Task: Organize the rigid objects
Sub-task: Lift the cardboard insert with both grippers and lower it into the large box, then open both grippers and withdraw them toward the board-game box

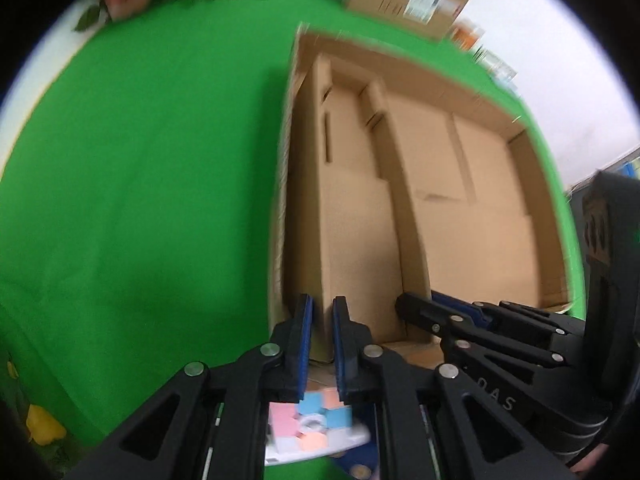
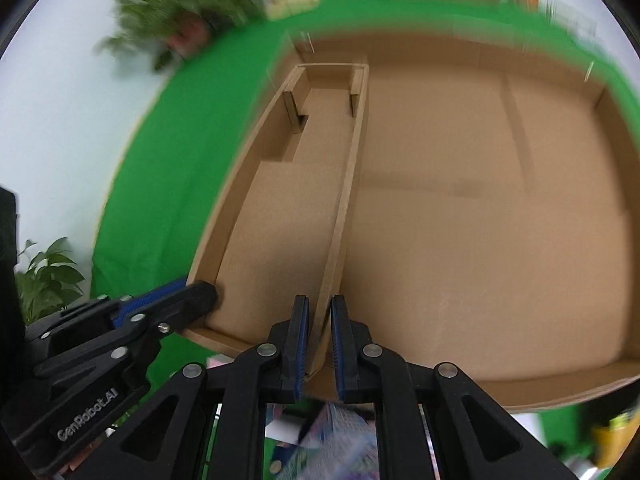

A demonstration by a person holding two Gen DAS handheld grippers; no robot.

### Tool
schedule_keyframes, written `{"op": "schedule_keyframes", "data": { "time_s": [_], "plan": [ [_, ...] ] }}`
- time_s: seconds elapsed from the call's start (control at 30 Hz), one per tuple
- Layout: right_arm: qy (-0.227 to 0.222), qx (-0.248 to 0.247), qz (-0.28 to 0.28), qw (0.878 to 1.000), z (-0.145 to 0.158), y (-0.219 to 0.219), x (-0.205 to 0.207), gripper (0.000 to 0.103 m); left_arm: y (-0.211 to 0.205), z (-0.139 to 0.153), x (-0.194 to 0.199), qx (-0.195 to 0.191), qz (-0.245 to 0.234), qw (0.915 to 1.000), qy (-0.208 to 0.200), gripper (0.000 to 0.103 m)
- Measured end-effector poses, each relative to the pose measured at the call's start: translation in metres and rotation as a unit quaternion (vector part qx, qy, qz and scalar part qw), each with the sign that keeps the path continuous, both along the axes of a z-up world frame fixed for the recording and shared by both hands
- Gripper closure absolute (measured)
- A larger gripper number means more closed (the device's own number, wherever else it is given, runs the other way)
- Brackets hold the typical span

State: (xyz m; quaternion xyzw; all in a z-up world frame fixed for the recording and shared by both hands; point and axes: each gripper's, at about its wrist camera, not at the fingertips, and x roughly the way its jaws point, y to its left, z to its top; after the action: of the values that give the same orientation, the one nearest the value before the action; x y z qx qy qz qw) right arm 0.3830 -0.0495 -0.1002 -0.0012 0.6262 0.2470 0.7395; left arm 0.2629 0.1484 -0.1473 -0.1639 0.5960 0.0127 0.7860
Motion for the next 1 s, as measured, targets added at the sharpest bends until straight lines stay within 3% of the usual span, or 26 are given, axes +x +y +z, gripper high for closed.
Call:
{"op": "schedule_keyframes", "data": {
  "time_s": [0.03,0.1,0.43,0.5,0.53,0.57,0.6,0.63,0.7,0.77,0.8,0.87,0.93,1.0],
  "plan": [
    [0.017,-0.007,-0.003,1.0,-0.013,0.006,0.003,0.094,0.002,-0.009,0.0,-0.004,0.002,0.9999,0.015,0.096],
    [0.025,-0.019,-0.004,1.0,-0.029,0.016,0.008,0.092,0.004,-0.008,-0.002,-0.011,0.004,0.9999,0.007,0.095],
    [0.025,-0.003,0.02,0.999,-0.032,0.041,0.018,0.089,0.006,0.01,-0.011,-0.016,0.006,0.9999,-0.001,0.095],
    [0.029,0.017,0.017,0.999,-0.022,0.046,0.021,0.079,0.008,0.027,-0.016,0.004,0.017,0.9996,-0.02,0.092],
    [0.022,0.018,0.012,1.0,-0.014,0.045,0.02,0.058,0.009,0.038,-0.021,0.017,0.021,0.999,-0.036,0.09],
    [0.007,0.014,0.006,1.0,-0.006,0.038,0.019,0.037,0.009,0.053,-0.028,0.035,0.026,0.9973,-0.06,0.084],
    [-0.01,0.011,-0.001,1.0,0.004,0.035,0.016,0.03,0.009,0.066,-0.036,0.054,0.031,0.9945,-0.084,0.078],
    [-0.03,0.012,-0.007,0.999,0.015,0.031,0.012,0.024,0.007,0.087,-0.047,0.087,0.042,0.9877,-0.123,0.064],
    [-0.082,0.007,-0.013,0.997,0.043,0.019,-0.003,0.02,0.002,0.116,-0.066,0.135,0.06,0.9735,-0.174,0.017],
    [-0.12,-0.006,-0.017,0.993,0.064,0.007,-0.023,0.007,-0.008,0.145,-0.086,0.181,0.077,0.9544,-0.224,0.015],
    [-0.14,-0.015,-0.021,0.99,0.076,-0.004,-0.036,0.006,-0.013,0.155,-0.093,0.191,0.078,0.9506,-0.232,0.015],
    [-0.163,-0.018,-0.027,0.986,0.091,-0.02,-0.054,0.006,-0.023,0.167,-0.099,0.195,0.076,0.9527,-0.221,0.015],
    [-0.164,-0.015,-0.037,0.986,0.101,-0.042,-0.07,0.007,-0.034,0.174,-0.107,0.195,0.066,0.9575,-0.202,0.022],
    [-0.162,0.007,-0.045,0.986,0.11,-0.07,-0.09,0.035,-0.047,0.176,-0.116,0.185,0.05,0.963,-0.19,0.099]
  ]
}}
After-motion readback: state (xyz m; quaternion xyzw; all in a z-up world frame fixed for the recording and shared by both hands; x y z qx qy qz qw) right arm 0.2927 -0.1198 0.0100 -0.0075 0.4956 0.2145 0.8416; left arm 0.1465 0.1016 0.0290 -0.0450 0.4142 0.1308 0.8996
